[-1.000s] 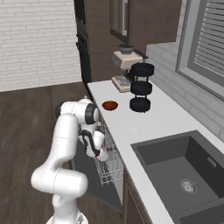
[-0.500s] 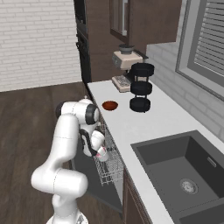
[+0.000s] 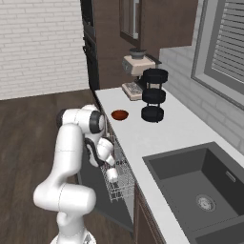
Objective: Pick up the cup and bowl from the counter, place them in the dishwasher, and close the dishwasher door.
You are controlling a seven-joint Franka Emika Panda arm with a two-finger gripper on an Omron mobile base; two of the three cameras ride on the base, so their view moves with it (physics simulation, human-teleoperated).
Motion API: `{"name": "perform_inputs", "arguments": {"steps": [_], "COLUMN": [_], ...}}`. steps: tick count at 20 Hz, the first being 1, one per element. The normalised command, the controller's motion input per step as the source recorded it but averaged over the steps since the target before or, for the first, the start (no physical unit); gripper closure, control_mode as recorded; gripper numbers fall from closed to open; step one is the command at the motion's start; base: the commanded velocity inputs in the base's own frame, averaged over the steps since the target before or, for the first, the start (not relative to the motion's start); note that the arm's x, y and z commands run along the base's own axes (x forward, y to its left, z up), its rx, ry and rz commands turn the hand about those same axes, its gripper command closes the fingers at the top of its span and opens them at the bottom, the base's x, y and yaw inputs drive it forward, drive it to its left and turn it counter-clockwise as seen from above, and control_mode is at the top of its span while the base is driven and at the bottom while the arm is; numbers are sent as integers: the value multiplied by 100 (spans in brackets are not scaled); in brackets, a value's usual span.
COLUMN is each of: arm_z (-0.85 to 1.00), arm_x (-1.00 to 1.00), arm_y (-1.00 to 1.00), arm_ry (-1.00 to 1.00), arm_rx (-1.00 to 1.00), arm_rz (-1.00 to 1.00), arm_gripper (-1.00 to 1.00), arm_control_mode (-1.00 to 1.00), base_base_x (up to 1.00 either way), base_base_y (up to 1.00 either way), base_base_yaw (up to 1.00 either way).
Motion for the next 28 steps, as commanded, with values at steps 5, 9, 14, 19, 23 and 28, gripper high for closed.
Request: {"name": "perform_inputs", "arguments": {"steps": [5, 9, 14, 19, 23, 28], "arm_z": [76, 100, 100, 100, 100, 100], "arm_x": [-3, -6, -7, -6, -2, -4], "arm_y": [0, 0, 14, 14, 0, 0], "arm_ry": [-1, 5, 18, 16, 15, 1], "arm_rx": [-5, -1, 0, 0, 7, 13], "arm_rz": [1, 0, -6, -1, 0, 4], "arm_gripper": [-100, -100, -100, -100, -100, -100], "arm_control_mode": [-100, -100, -100, -100, -100, -100], "base_base_x": [0, 0, 0, 0, 0, 0], "base_base_y": [0, 0, 0, 0, 0, 0], "base_base_yaw": [0, 0, 0, 0, 0, 0]}}
